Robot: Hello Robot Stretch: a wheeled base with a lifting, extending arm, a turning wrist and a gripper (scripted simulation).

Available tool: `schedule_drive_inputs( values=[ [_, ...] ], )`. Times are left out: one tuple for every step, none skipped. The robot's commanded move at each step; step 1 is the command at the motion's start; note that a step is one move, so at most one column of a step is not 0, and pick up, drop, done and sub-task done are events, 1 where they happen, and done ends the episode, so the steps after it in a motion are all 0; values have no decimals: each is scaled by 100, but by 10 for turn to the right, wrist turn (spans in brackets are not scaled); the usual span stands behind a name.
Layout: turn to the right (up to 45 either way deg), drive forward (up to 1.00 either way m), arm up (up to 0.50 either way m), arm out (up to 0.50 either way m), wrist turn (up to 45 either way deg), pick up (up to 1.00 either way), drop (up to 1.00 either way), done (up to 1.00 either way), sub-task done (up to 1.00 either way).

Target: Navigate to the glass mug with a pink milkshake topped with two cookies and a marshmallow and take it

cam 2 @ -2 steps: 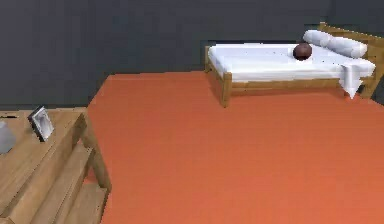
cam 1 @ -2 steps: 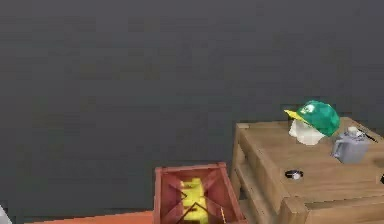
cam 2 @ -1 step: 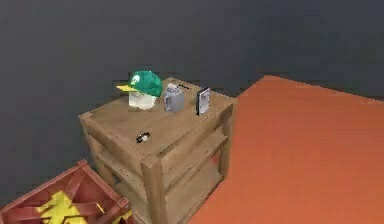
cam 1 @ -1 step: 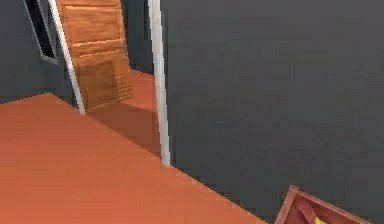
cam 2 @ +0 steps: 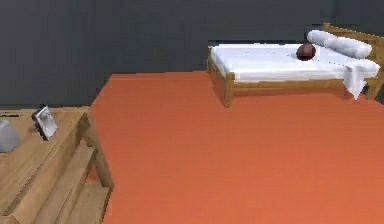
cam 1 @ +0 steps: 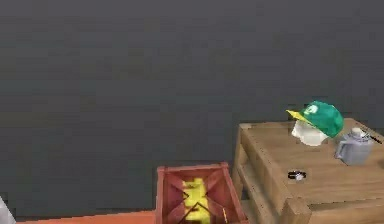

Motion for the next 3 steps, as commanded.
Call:
schedule_drive_inputs(
  values=[
    [450, 0, 0, 0, 0, 0, 0, 0, 0],
    [120, 0, 0, 0, 0, 0, 0, 0, 0],
    [0, 55, 0, 0, 0, 0, 0, 0, 0]
  ],
)
